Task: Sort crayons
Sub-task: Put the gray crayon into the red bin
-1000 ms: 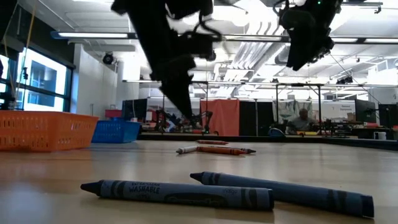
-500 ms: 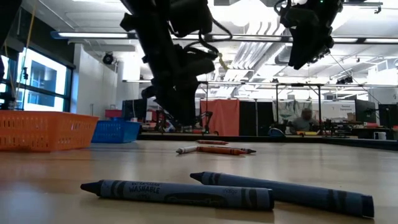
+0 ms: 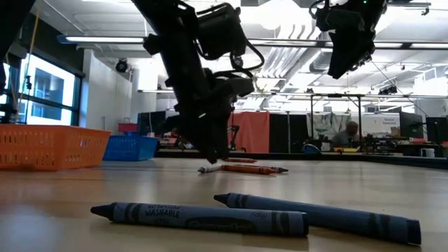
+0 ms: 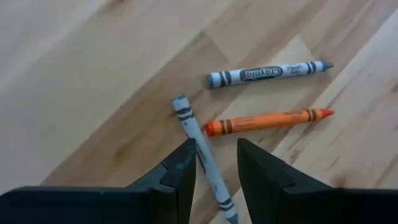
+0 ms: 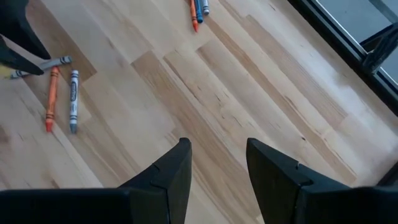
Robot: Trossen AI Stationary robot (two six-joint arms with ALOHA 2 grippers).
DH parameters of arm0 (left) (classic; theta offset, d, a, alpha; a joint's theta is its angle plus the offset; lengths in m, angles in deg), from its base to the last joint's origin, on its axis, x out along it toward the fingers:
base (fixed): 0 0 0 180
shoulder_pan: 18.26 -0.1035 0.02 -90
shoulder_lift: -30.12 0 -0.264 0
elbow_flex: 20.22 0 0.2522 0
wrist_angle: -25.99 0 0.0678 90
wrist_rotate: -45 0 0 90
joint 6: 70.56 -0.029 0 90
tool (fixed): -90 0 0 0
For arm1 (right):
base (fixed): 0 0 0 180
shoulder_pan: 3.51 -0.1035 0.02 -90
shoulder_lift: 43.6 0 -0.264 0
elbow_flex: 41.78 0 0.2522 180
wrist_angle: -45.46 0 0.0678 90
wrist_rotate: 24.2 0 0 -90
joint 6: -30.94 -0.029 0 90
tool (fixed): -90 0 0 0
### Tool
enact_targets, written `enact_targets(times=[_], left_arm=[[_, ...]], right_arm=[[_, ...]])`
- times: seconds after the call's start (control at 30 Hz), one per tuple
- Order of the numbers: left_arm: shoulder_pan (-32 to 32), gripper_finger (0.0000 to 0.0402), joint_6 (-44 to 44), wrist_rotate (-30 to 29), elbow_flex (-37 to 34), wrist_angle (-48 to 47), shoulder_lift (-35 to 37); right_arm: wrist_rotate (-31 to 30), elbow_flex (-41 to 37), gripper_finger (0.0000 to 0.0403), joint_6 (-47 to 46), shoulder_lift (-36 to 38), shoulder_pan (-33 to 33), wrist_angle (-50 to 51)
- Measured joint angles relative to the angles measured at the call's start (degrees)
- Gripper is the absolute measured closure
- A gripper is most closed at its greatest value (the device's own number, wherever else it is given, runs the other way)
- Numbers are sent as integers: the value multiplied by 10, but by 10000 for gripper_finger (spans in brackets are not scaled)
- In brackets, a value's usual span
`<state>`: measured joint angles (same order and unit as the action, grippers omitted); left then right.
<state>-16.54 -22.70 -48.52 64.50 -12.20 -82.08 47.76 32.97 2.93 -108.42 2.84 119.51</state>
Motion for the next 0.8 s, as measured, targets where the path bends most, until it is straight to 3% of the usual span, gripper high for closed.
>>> enact_targets(times=[0.37,0.53,0.8], left_arm=[[13,297,-7,-10,3,-34,-26],[16,299,-33,-53,4,-62,-28],[22,328,-64,-49,3,-82,-31]], right_arm=[[0,0,254,0,0,0,3],[0,0,254,0,0,0,3],[0,0,254,0,0,0,3]])
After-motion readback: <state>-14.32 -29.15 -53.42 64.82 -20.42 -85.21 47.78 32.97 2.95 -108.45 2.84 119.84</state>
